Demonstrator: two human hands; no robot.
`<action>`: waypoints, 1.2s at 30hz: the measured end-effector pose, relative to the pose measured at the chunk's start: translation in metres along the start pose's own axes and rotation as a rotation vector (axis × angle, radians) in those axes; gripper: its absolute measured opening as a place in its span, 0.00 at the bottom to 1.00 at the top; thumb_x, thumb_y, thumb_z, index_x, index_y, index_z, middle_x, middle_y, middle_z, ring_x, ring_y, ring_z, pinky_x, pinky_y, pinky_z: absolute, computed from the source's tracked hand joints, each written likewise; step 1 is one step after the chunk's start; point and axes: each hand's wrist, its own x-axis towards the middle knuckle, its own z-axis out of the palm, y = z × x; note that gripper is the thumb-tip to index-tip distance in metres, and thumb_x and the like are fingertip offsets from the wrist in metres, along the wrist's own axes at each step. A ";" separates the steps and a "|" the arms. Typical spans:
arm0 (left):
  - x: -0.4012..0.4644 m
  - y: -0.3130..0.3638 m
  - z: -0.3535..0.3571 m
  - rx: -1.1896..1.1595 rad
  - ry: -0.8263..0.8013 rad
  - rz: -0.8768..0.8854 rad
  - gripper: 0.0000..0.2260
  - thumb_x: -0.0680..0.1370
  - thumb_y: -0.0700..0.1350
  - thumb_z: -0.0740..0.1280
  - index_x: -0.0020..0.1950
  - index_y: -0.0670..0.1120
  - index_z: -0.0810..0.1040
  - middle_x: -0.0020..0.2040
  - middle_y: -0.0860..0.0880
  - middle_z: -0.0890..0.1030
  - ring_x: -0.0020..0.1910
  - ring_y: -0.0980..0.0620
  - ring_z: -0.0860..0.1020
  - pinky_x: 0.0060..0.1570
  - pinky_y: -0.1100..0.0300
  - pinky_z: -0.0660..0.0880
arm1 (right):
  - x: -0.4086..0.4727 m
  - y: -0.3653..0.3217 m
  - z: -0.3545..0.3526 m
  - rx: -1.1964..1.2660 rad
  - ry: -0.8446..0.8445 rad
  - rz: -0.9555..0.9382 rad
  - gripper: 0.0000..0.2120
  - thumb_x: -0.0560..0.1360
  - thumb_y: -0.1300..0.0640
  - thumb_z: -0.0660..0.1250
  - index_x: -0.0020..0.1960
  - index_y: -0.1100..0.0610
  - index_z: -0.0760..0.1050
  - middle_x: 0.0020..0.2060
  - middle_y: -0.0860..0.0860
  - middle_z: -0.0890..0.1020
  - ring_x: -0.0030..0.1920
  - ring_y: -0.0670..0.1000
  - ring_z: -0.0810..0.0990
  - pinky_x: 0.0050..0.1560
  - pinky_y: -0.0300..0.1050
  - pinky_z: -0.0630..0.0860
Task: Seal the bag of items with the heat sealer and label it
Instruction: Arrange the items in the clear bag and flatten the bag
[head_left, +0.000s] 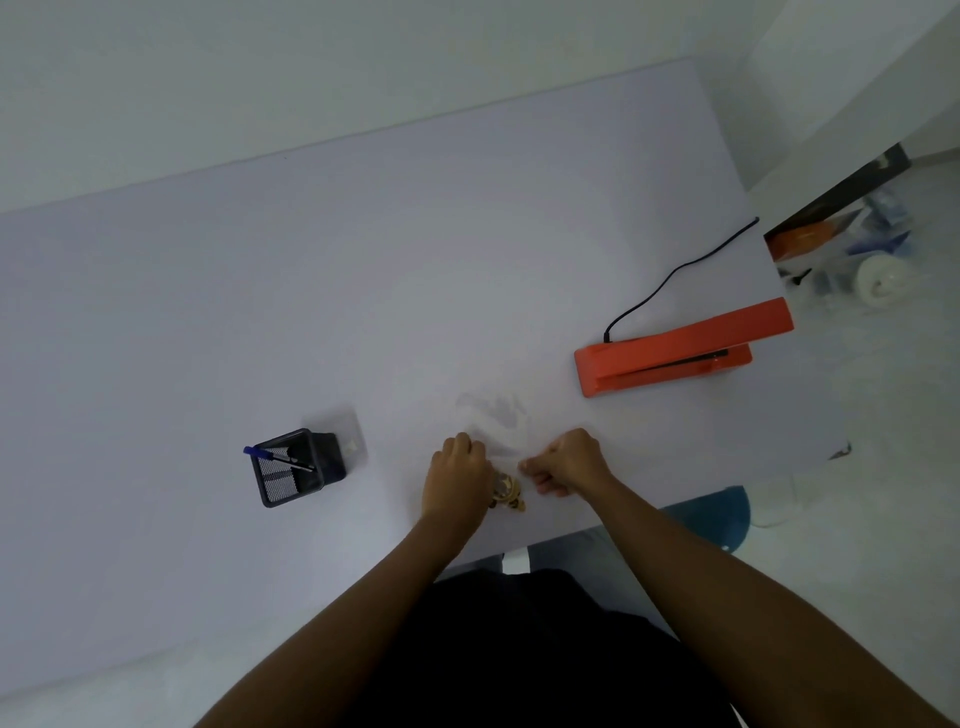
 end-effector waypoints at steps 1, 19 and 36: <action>-0.003 0.004 0.003 0.039 -0.042 0.046 0.08 0.79 0.44 0.61 0.50 0.43 0.78 0.49 0.44 0.78 0.47 0.46 0.74 0.43 0.57 0.71 | 0.000 0.002 0.001 0.003 0.007 -0.016 0.18 0.64 0.50 0.83 0.37 0.66 0.83 0.30 0.56 0.86 0.34 0.56 0.87 0.36 0.49 0.83; -0.018 0.039 0.013 0.175 -0.207 -0.034 0.40 0.73 0.75 0.52 0.76 0.50 0.58 0.72 0.31 0.63 0.69 0.30 0.63 0.65 0.37 0.64 | 0.000 -0.011 0.017 0.664 -0.198 -0.253 0.18 0.83 0.55 0.60 0.55 0.69 0.80 0.48 0.64 0.86 0.51 0.60 0.86 0.59 0.54 0.81; -0.051 0.003 0.006 0.120 -0.331 -0.053 0.43 0.69 0.76 0.44 0.80 0.56 0.46 0.77 0.29 0.46 0.76 0.28 0.46 0.74 0.37 0.49 | 0.018 -0.028 0.062 0.628 -0.467 -0.170 0.21 0.84 0.52 0.56 0.60 0.66 0.80 0.54 0.60 0.85 0.56 0.57 0.85 0.63 0.53 0.78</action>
